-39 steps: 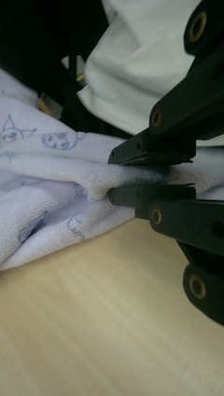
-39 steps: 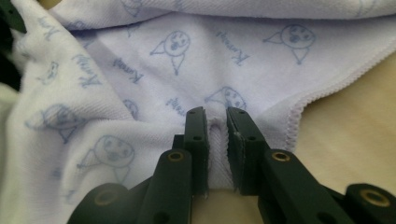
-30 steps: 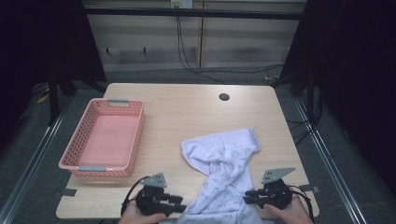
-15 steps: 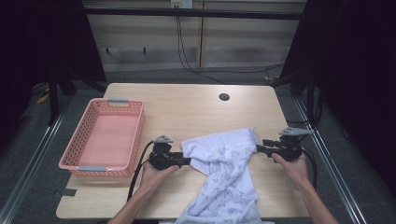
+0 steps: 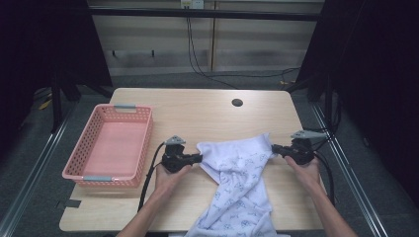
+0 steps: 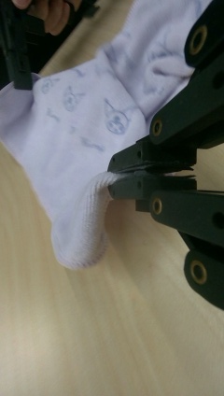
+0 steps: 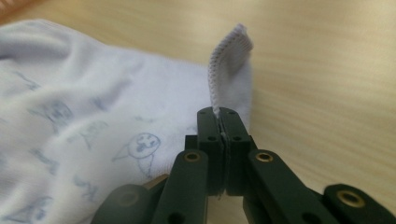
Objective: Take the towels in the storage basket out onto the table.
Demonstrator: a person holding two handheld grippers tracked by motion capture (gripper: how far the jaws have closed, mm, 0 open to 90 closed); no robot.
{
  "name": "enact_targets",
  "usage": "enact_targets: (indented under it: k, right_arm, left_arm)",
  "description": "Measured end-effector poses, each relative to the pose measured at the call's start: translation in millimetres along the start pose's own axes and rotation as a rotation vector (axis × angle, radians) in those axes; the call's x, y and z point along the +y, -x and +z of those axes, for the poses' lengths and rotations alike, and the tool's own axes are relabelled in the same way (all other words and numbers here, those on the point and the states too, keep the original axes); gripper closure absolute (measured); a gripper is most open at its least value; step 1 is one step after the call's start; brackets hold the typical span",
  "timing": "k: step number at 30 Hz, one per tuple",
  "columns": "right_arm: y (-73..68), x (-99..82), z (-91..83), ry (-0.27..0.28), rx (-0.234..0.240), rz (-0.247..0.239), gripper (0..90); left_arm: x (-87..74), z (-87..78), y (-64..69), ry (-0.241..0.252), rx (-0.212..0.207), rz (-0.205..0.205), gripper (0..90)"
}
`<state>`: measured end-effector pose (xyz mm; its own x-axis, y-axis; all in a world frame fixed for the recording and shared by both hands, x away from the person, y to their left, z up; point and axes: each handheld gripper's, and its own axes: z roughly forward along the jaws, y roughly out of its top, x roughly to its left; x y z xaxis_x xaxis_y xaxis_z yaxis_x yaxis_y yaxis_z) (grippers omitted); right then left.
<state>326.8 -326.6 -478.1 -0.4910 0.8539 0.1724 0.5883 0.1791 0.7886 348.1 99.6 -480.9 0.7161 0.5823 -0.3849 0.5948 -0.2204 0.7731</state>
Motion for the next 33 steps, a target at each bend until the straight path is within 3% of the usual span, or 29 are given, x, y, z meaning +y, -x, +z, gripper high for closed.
enact_targets:
  k: [2,3,4,5,10,14,17,19,20,21,22,25,28,30,33]
  right_arm:
    - [-0.2,6.3,-11.7,0.039,0.006,0.002,89.4]
    - [-0.2,11.8,-19.9,0.072,0.013,0.004,89.4]
    - [-0.2,11.8,-19.9,0.072,0.013,0.004,89.4]
    - [-3.0,23.1,-33.2,0.114,0.023,-0.005,89.4]
    - [-11.3,60.6,-64.1,0.228,0.04,-0.04,89.4]
    - [-15.1,92.1,-77.5,0.298,0.041,-0.058,89.4]
    - [-15.1,116.7,-78.4,0.332,0.04,-0.063,89.4]
    - [-15.4,133.2,-75.3,0.347,0.032,-0.067,89.4]
    - [-15.5,140.7,-72.9,0.348,0.025,-0.068,89.4]
    - [-15.4,147.4,-69.8,0.349,0.011,-0.078,89.4]
    - [-14.6,153.2,-66.1,0.346,0.003,-0.077,89.5]
    - [-7.0,162.7,-52.6,0.332,-0.011,-0.057,89.4]
    - [0.6,158.4,-32.0,0.279,-0.028,-0.052,89.3]
    - [6.8,149.0,-17.5,0.231,-0.049,-0.047,88.2]
    - [21.6,128.5,1.6,0.146,-0.084,0.003,72.5]
  left_arm:
    - [13.6,-16.9,3.1,0.039,0.009,0.025,87.0]
    - [29.0,-35.2,7.7,0.073,0.032,0.071,87.0]
    - [29.0,-35.2,7.7,0.073,0.032,0.071,87.0]
    - [37.0,-45.3,9.0,0.091,0.038,0.083,87.0]
    - [71.8,-93.3,10.7,0.189,0.092,0.134,87.1]
    - [93.0,-122.6,5.1,0.241,0.128,0.156,87.1]
    - [110.4,-134.3,-1.2,0.263,0.176,0.179,87.1]
    - [122.6,-136.4,-4.4,0.274,0.192,0.175,87.1]
    - [127.1,-136.4,-5.7,0.285,0.229,0.189,87.1]
    - [131.7,-136.1,-9.3,0.293,0.237,0.181,87.1]
    - [135.5,-134.7,-13.6,0.305,0.23,0.158,87.1]
    - [140.8,-126.1,-27.5,0.278,0.227,0.144,86.4]
    - [130.0,-104.5,-40.2,0.199,0.236,0.114,81.8]
    - [118.1,-88.6,-44.2,0.152,0.274,0.09,72.3]
    - [99.6,-73.8,-46.0,0.087,0.264,0.079,65.1]
